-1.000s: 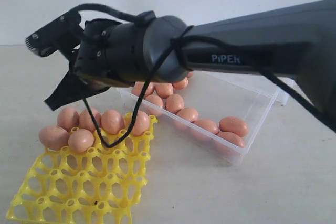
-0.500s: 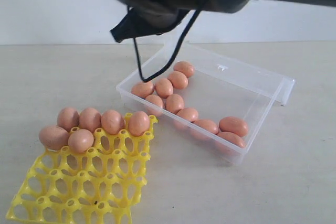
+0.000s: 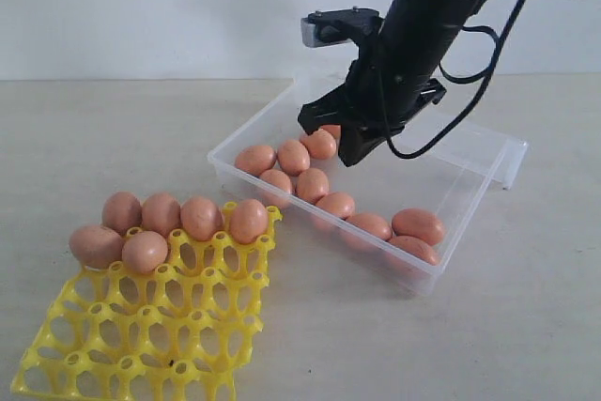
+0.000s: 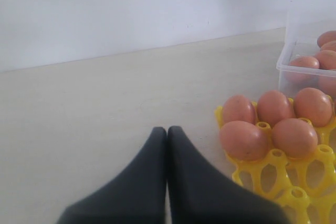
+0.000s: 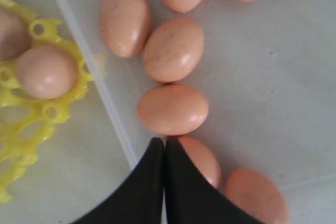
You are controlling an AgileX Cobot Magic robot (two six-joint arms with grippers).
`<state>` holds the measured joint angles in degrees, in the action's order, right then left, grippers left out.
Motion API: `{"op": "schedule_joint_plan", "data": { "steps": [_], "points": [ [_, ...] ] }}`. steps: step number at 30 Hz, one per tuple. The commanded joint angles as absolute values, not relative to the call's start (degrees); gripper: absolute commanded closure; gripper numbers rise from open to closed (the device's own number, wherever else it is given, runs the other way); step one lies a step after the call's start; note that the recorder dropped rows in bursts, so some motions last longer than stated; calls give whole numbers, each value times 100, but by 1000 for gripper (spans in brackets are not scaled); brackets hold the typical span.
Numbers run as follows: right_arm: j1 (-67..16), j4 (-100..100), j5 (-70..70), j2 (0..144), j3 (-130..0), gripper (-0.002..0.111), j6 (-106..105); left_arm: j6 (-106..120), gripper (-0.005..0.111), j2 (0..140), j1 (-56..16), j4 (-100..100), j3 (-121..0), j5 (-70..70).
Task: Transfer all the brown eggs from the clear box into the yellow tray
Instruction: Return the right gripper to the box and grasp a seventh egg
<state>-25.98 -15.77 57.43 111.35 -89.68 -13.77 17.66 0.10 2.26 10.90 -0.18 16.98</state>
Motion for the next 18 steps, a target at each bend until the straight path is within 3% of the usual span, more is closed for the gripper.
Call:
{"op": "schedule_joint_plan", "data": {
  "steps": [1, 4, 8, 18],
  "points": [
    [-2381, -1685, 6086, 11058, -8957, 107, -1856, 1793, 111, 0, 191, 1086, 0, 1651],
    [-2392, -1498, 6086, 11058, -8957, 90, -1856, 1793, 111, 0, 191, 1086, 0, 1651],
    [-2392, -1514, 6063, 11058, -8957, 57, -2290, 1793, 111, 0, 191, 1086, 0, 1651],
    [-2400, -999, 6597, 11386, -8957, 54, -2409, 1793, 111, 0, 191, 1086, 0, 1651]
  ]
}}
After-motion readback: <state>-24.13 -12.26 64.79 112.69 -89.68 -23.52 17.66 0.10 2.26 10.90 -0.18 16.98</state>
